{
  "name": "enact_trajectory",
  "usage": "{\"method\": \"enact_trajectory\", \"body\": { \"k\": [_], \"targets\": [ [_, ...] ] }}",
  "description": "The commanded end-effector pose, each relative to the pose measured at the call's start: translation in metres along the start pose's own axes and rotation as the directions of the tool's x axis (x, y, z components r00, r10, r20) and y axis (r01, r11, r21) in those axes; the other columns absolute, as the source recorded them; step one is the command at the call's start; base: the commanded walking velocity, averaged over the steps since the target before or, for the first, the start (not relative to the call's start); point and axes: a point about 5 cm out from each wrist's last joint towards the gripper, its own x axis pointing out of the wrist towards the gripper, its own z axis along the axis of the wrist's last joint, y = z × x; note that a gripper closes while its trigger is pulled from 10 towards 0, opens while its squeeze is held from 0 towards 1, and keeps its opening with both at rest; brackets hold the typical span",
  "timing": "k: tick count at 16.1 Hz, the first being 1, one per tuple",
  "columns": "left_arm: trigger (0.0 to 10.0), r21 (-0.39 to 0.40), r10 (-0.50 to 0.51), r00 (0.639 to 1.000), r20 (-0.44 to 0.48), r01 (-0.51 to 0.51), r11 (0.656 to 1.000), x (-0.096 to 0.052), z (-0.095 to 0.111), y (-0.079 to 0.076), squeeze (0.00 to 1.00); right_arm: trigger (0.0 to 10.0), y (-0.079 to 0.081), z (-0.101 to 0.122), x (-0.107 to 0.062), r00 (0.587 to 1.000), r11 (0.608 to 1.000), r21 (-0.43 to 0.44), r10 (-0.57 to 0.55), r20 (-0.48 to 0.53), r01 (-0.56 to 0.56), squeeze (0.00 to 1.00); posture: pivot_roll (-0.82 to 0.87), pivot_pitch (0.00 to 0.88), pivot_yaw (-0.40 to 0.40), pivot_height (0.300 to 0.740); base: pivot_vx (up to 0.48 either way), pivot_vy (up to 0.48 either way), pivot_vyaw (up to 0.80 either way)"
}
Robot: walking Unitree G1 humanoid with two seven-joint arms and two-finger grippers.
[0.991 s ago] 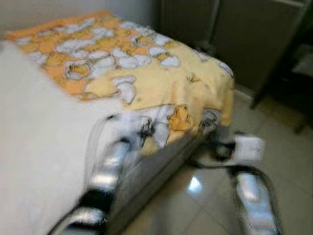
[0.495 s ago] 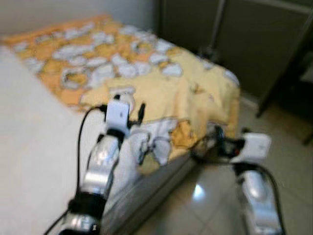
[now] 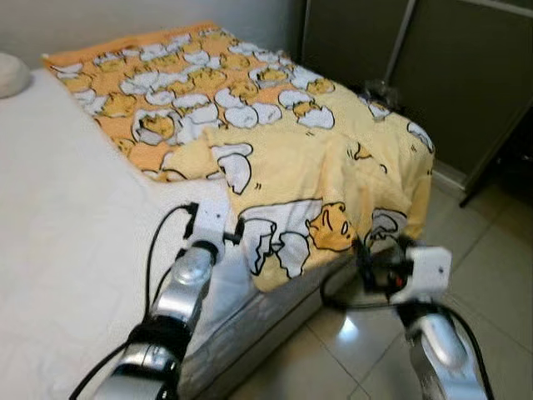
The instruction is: Clean up the room
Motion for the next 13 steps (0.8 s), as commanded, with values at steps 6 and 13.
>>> {"method": "enact_trajectory", "body": {
  "k": [6, 13],
  "targets": [
    [10.0, -0.078, -0.077, 0.994, -0.071, 0.071, 0.994, 0.003, -0.015, -0.028, 0.0, 10.0, 0.013, -0.002, -0.053, 0.991, 0.997, 0.04, 0.065, -0.114, -0.061, 0.0, -0.26, 0.216, 0.013, 0.74, 0.0, 0.0, 0.0],
    [10.0, -0.012, 0.05, 0.982, -0.184, -0.054, 0.998, 0.001, -0.032, -0.026, 0.0, 10.0, 0.013, 0.002, -0.073, 0.981, 0.997, 0.041, 0.065, -0.182, -0.058, 0.0, -0.31, 0.241, 0.004, 0.74, 0.0, 0.0, 0.0]
  ]
}}
